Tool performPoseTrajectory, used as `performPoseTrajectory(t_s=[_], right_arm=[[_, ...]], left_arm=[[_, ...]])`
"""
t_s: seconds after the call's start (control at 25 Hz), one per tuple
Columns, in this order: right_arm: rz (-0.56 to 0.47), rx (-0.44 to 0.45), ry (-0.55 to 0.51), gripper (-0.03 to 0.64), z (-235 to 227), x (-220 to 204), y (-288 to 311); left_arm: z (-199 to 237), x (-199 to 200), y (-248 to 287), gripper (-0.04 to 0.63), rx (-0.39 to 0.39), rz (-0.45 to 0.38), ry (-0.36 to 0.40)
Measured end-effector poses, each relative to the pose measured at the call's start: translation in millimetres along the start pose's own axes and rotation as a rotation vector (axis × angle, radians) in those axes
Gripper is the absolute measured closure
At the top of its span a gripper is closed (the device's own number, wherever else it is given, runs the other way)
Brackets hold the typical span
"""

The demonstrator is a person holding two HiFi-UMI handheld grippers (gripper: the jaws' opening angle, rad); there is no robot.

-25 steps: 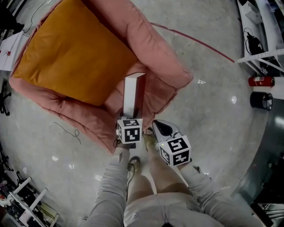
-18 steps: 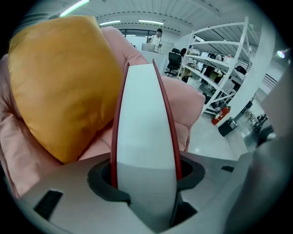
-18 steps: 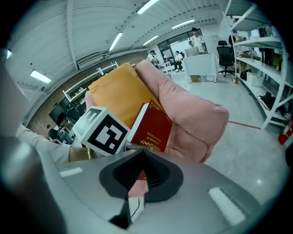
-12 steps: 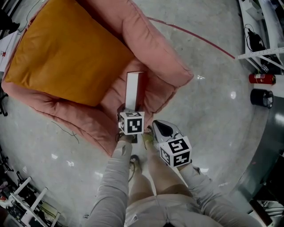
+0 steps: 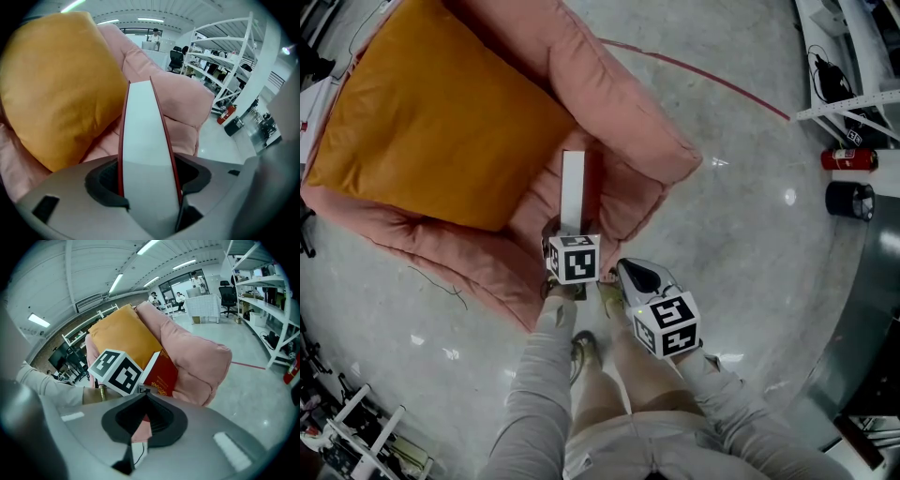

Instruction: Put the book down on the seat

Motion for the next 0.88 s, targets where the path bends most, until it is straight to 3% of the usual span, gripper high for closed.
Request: performPoseTrajectory(t_s=[0.24,0.56,0.88], right_arm=[[-0.009,0.002,-0.008,0.617,6,1,-4],[-0.037,0.016,-0.037,0.617,20,11,-19],[-0.061,0.034,-0.083,0.617,38,17,-39]], left_arm=[[8,-5,-11,0.296,0.013,-0.007,-0.013],[20,-1,-53,0.287,0.061,-0.082,-0.033],[7,0,-109,0.287,0.043,-0.139,-0.073]])
Point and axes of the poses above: the fingertips, and each gripper's own axes: y forward along the fingers, z to its left, x out of its top, the point moved 2 cm from there along -y, backward along the fingers, and after that the axes turned 3 degrees about -x, right-handed, at the moved point
